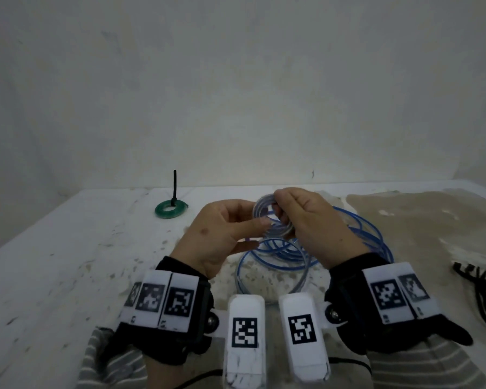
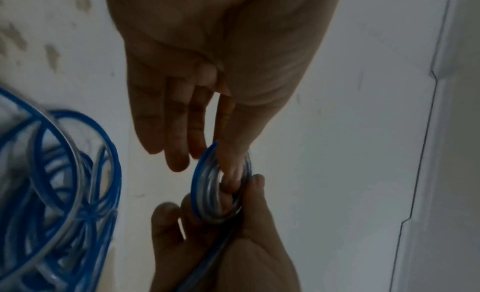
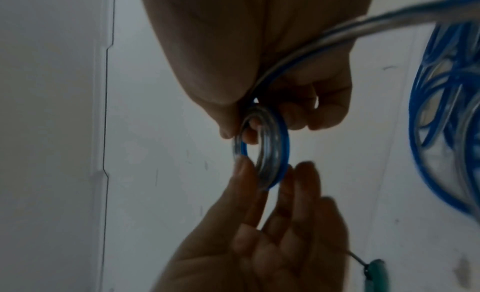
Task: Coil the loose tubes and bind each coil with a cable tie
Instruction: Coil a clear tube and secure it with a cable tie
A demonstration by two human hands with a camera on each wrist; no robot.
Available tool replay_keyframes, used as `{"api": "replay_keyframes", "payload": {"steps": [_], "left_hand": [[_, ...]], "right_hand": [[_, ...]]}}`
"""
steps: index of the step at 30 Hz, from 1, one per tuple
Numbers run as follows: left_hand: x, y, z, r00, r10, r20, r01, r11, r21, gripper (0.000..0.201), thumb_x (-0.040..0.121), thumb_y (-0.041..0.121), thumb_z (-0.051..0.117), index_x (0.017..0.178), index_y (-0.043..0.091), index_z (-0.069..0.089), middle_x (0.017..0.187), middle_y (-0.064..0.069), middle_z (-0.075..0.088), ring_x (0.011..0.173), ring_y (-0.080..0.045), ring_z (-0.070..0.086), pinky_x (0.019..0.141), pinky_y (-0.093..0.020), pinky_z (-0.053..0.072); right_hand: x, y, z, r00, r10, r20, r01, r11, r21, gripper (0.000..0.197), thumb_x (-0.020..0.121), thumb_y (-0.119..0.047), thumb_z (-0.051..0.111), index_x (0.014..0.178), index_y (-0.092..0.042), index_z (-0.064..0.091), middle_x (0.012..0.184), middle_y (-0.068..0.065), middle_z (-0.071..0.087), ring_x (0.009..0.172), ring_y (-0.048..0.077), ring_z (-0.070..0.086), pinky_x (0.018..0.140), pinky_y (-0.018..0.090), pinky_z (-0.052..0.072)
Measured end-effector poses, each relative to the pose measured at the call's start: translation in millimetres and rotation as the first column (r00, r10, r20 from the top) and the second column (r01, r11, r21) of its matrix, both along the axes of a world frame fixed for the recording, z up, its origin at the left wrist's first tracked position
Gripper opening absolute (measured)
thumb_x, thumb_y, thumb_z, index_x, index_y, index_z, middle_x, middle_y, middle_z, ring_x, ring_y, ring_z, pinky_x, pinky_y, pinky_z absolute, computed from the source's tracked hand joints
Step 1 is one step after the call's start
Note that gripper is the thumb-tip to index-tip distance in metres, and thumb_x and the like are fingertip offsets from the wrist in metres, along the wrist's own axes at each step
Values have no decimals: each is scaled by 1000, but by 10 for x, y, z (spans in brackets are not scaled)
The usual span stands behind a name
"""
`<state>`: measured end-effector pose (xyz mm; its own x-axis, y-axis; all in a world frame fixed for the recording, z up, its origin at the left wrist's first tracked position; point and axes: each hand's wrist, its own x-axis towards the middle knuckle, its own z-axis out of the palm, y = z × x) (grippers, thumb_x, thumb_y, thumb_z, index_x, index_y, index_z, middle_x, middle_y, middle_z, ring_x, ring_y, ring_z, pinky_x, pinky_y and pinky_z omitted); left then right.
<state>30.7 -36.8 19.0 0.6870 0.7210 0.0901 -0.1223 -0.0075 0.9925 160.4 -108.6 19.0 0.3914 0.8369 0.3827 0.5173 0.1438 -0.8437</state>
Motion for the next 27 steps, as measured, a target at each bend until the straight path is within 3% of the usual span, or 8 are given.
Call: {"api": "replay_keyframes", "payload": {"steps": [4,7,11,15,17,21,24,27], "left_hand": [[-67,-33,-63,991,5,-135,3,998,58,10,78,7,68,86,12,70,68,-2,71,62,-11,68,53,-18,51],[-55,-77,-113,984,2,-177,14,996,90,6,79,3,67,81,8,69,61,-1,69,56,-8,66,56,-18,54],[-47,-99,-210,997,71,-30,-71,997,-23,7,84,-1,60,80,3,64,62,-3,68,56,-8,66,55,-17,54],[-28,-119,-311,992,95,80,-80,981,-174,7,85,0,56,80,2,61,66,-5,69,61,-11,68,61,-19,56],[-23,-146,-325,998,35,49,-26,984,-179,6,85,2,57,80,3,61,71,-7,68,63,-11,68,63,-21,57],[-51,-162,-326,988,-47,-147,47,999,2,3,83,6,63,82,8,65,75,-3,65,62,-5,63,64,-23,55],[-91,-143,-295,991,-20,-133,26,998,50,10,80,7,66,88,12,68,71,-1,69,60,-7,63,57,-20,53],[-129,-124,-271,987,-16,-163,25,998,53,6,78,8,67,82,12,69,64,-2,71,55,-9,66,52,-17,52]], "right_hand": [[-38,-92,-147,997,-25,78,30,998,-62,36,97,-28,39,63,-19,49,59,-6,45,50,3,41,52,17,32],[-80,-93,-269,1000,-28,-14,27,999,-46,35,97,-28,40,72,-13,59,63,-8,52,54,-1,46,61,19,36],[-122,-73,-354,946,-1,-324,-3,1000,-11,32,96,-31,42,80,-10,60,71,1,53,67,16,50,66,35,45],[-171,-68,-383,895,47,-443,-25,998,54,34,96,-30,41,70,-16,59,71,5,54,66,17,51,62,32,44],[-156,-63,-400,900,39,-433,-4,997,81,37,97,-28,39,66,-16,54,64,2,51,61,16,48,62,34,42],[-81,-85,-434,938,26,-345,-10,999,47,39,97,-28,39,60,-18,47,57,-3,44,59,16,40,65,38,34],[-47,-122,-422,981,62,-183,-67,997,-25,39,97,-29,39,60,-19,46,60,-2,44,61,17,41,65,36,34],[-56,-142,-400,998,66,-8,-67,995,-78,39,97,-30,37,60,-19,43,58,-6,42,54,7,38,59,27,33]]}}
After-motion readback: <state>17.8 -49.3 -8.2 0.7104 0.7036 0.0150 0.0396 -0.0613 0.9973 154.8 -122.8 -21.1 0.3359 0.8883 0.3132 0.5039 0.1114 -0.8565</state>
